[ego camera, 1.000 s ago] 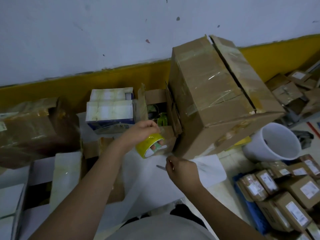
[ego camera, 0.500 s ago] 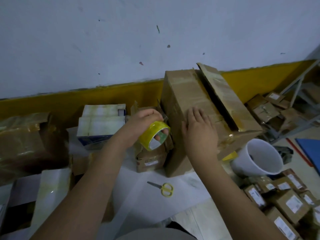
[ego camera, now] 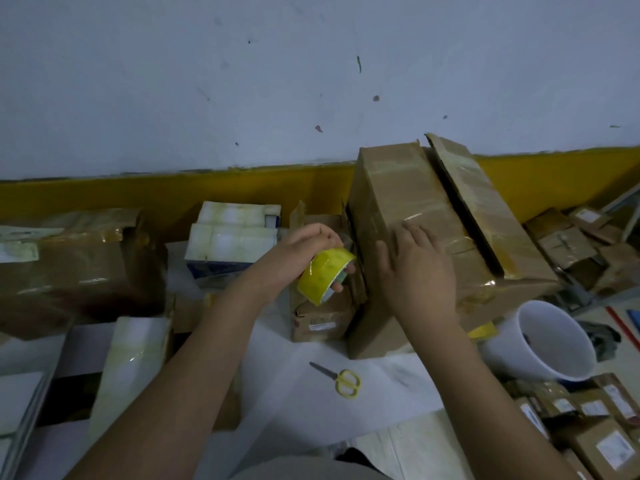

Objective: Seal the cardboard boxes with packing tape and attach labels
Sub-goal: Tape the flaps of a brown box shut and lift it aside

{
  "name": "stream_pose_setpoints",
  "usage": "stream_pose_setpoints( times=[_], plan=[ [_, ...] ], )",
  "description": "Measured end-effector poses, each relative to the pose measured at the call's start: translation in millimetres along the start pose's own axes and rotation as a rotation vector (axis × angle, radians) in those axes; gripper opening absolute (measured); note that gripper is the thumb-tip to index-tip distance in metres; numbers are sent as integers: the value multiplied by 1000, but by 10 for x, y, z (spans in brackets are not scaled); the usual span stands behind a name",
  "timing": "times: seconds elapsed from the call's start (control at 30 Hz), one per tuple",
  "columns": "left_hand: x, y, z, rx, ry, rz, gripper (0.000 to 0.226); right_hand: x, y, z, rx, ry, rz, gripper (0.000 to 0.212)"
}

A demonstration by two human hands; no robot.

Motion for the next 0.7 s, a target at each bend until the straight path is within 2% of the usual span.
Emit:
stream_pose_setpoints(
  times=[0.1, 0.23, 0.37, 0.4, 0.57, 0.7],
  plan=[
    [28, -46, -4, -6, -23, 11, 14, -74, -75, 104, -116, 73, 81, 45],
    [66, -107, 1, -35, -40, -12, 32, -89, -306, 162, -448, -31, 190, 34],
    [148, -192, 28, -27, -19, -16, 37, -98, -415, 39, -566, -115, 89, 6],
    [175, -219, 37, -40, -9, -17, 38, -93, -440, 9, -576, -126, 83, 4],
    [317, -512, 82, 65, 51, 54, 41, -27, -613, -131, -544, -236, 169, 12],
    [490, -791, 91, 298, 131, 148, 71, 32, -719, -272, -562, -308, 265, 15]
  ],
)
Point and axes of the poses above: each hand's wrist, its own x-axis away from the middle knuckle, its own z-axis out of the back of the hand, y = z × x, the point moved 3 cm from there along -x, towards the middle knuckle, and after that the axes turned 5 degrees about z, right-handed, at the moved point
